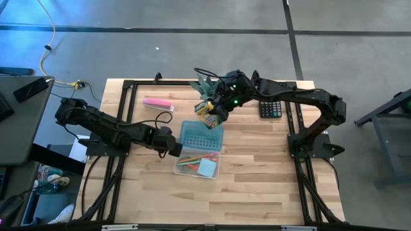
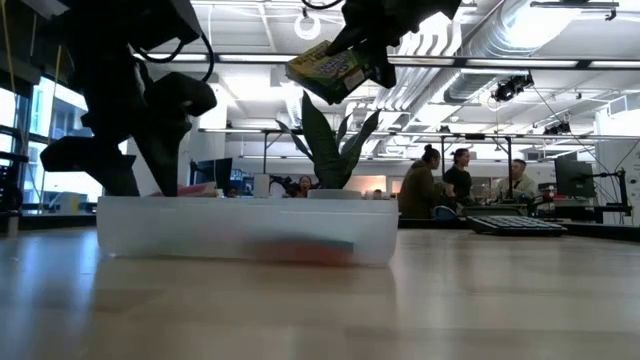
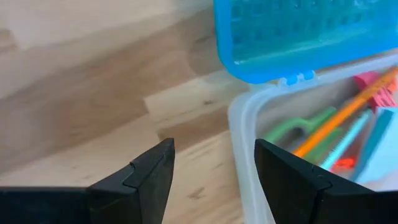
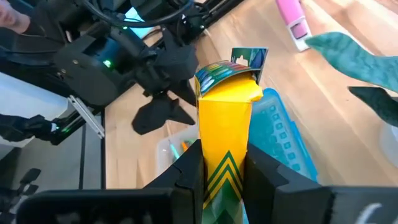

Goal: Pack school essentials
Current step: Put the yellow crayon box into the blue supply box

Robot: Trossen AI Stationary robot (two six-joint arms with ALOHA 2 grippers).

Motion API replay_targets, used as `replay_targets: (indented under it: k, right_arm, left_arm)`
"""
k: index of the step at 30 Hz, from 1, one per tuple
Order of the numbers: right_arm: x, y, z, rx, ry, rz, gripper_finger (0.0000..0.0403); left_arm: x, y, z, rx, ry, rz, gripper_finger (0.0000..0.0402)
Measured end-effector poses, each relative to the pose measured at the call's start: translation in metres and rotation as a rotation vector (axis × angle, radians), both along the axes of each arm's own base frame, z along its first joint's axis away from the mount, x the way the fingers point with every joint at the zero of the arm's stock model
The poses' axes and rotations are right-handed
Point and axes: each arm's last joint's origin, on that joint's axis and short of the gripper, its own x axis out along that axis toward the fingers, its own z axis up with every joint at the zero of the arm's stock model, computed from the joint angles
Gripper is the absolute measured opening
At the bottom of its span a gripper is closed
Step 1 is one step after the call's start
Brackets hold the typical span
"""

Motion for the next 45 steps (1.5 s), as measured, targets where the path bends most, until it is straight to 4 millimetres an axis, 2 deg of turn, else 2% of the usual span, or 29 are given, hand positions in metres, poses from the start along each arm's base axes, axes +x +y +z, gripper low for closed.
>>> replay_targets:
  k: [8, 20, 27, 34, 41, 45]
  right_arm:
    - [-0.001, 0.001, -0.001, -0.004, 0.009, 0.011, 0.0067]
    - [-0.001, 0.004, -0.002, 0.008, 0.032, 0.004, 0.0067]
    - [-0.001, 0.004, -0.003, 0.008, 0.037, 0.002, 0.0067]
    - [-0.001, 0.004, -0.004, 0.007, 0.043, 0.003, 0.0067]
    - [-0.001, 0.004, -0.004, 0.007, 0.047, 0.003, 0.0067]
    - [-0.002, 0.004, -0.004, 0.013, 0.055, 0.007, 0.0067]
  left_arm:
    - [0.002, -0.004, 0.002, -0.029, -0.025, -0.081, 0.0211]
    - [-0.017, -0.004, 0.011, -0.033, 0.063, -0.09, 0.0211]
    - [-0.001, -0.017, -0.004, -0.044, 0.035, -0.12, 0.0211]
    - [0.011, -0.022, -0.02, -0.102, 0.031, -0.129, 0.0211]
    - [0.027, -0.027, -0.021, -0.12, -0.101, -0.16, 0.0211]
    - [0.026, -0.027, -0.022, -0.11, -0.091, -0.171, 0.0211]
